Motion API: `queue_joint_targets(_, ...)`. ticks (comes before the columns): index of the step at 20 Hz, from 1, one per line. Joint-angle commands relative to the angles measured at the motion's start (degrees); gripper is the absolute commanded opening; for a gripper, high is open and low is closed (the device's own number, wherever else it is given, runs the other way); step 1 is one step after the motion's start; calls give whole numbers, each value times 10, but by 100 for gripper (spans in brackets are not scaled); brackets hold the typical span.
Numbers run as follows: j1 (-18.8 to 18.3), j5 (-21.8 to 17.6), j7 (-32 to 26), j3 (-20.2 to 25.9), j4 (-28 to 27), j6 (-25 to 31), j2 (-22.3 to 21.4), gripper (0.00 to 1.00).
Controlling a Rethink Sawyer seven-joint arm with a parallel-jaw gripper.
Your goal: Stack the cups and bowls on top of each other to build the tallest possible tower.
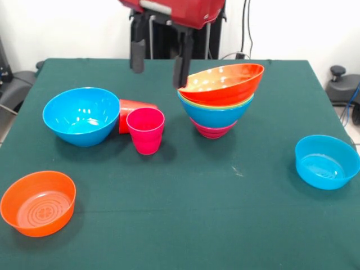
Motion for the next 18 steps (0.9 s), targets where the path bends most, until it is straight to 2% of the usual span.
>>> queue_joint_targets(1,-20,-59,-231,74,7,12,46,100)
queue_joint_targets(9,-50,-100,-268,77,12,-25,69,100)
queue_joint_targets(18,-61,-125,-286,76,-19,-41,104,100)
